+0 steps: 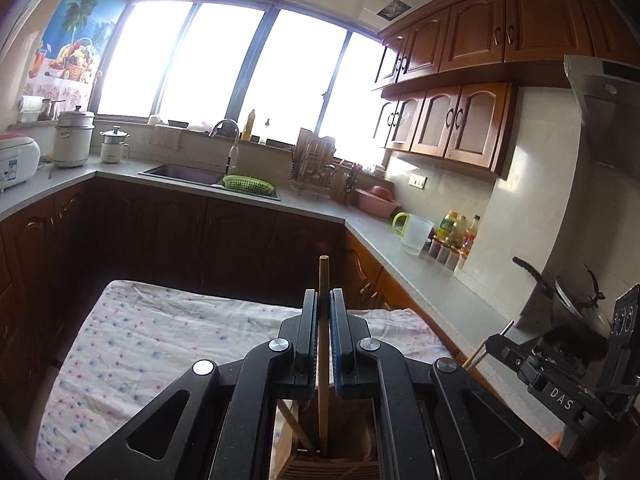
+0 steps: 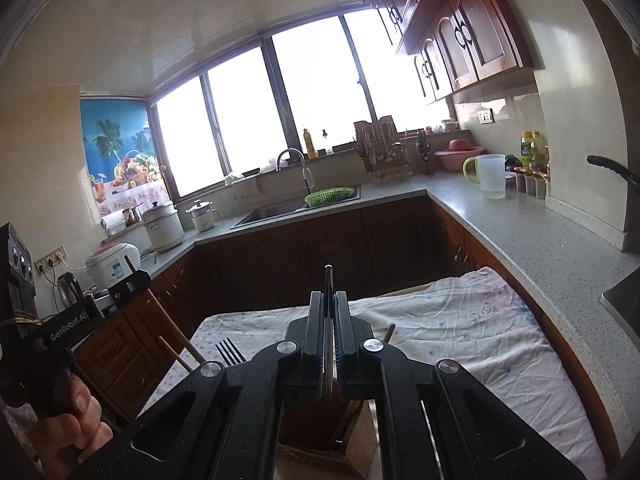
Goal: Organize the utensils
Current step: 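Open both tools to release the chopsticks into the holder, then move both open tools back over the chopsticks on the cloth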
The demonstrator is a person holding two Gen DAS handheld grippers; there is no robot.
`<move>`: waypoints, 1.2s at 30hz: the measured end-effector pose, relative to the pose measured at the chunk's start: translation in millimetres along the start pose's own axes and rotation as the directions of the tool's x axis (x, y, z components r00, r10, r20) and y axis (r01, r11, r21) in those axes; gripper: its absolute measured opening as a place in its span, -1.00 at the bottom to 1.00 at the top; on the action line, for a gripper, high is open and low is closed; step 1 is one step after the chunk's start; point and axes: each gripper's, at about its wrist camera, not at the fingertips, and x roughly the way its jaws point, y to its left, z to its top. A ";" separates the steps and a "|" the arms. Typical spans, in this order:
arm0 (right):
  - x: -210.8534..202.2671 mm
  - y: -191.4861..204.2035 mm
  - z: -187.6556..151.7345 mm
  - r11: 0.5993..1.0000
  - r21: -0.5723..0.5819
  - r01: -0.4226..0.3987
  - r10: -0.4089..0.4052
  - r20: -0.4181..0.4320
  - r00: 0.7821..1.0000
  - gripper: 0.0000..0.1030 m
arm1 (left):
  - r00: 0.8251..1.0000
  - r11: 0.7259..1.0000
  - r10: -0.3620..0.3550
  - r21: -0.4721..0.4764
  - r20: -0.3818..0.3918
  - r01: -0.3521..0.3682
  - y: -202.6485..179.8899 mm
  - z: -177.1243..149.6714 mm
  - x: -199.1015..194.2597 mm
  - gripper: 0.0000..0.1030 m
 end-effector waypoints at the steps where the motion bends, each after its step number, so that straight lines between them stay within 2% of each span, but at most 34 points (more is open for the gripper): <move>1: 5.4 -1.6 -5.9 1.000 0.001 0.002 -0.002 -0.014 1.000 -0.91 | 1.000 1.000 0.003 0.001 -0.018 -0.003 0.4 -5.3 7.2 -0.93; 5: 21.8 -7.9 -23.6 1.000 0.009 0.010 -0.010 -0.071 0.997 -0.91 | 0.997 1.000 0.004 0.001 -0.082 -0.004 3.4 -21.1 30.2 -0.92; 8: 23.5 -12.2 -28.9 1.000 0.014 0.023 -0.022 -0.075 0.997 -0.91 | 0.997 0.999 0.020 0.035 -0.075 -0.017 -1.7 -14.9 34.9 -0.91; 12: 24.4 -15.4 -25.1 0.999 0.031 0.019 -0.016 -0.088 0.996 -0.91 | 0.996 0.999 0.017 0.031 -0.083 -0.014 -3.2 -6.5 40.8 -0.91; 17: 24.6 -14.4 -23.7 0.999 0.037 0.016 -0.013 -0.095 0.995 -0.90 | 0.996 1.000 0.010 0.019 -0.088 -0.009 6.5 -5.7 32.6 -0.91; 20: 24.7 -16.7 -23.4 0.998 0.058 -0.003 0.009 -0.102 0.995 -0.81 | 0.995 1.000 -0.006 0.000 -0.104 0.006 13.4 -4.3 24.4 -0.90; 23: 17.6 -17.0 -20.4 0.998 0.068 -0.006 0.012 -0.085 0.996 -0.77 | 0.995 0.999 -0.027 -0.021 -0.099 0.025 19.2 -0.8 10.5 -0.72; 25: 8.3 -17.9 -16.5 0.997 0.080 -0.014 0.020 -0.062 0.998 -0.57 | 0.997 0.999 -0.028 -0.028 -0.073 0.026 19.6 3.3 -2.7 -0.44; 26: 2.2 -17.8 -14.2 0.996 0.086 -0.018 0.022 -0.047 0.999 -0.42 | 0.998 0.999 -0.029 -0.029 -0.057 0.027 19.6 4.8 -10.7 -0.37; 28: -10.8 -18.4 -9.7 0.996 0.091 -0.020 0.021 -0.012 1.000 -0.25 | 0.999 0.999 -0.025 -0.031 -0.032 0.024 21.2 2.9 -27.2 0.00; 30: -24.6 -20.0 -7.0 0.995 0.099 -0.024 0.022 0.020 1.000 -0.01 | 1.000 0.999 -0.013 -0.041 -0.006 0.013 24.5 -3.4 -45.2 0.12; 31: -31.1 -20.8 -7.0 0.994 0.102 -0.025 0.021 0.032 0.999 0.04 | 1.000 0.999 -0.010 -0.048 0.000 0.010 26.7 -8.2 -53.6 0.16; 35: -55.8 -26.5 -17.0 0.993 0.118 -0.023 0.014 0.075 0.997 0.67 | 1.000 0.997 0.015 -0.082 -0.012 -0.016 36.7 -30.3 -80.0 0.35; 36: -60.5 -28.0 -21.9 0.992 0.121 -0.021 0.012 0.079 0.997 0.74 | 1.000 0.996 0.024 -0.086 -0.020 -0.025 39.5 -36.5 -85.1 0.35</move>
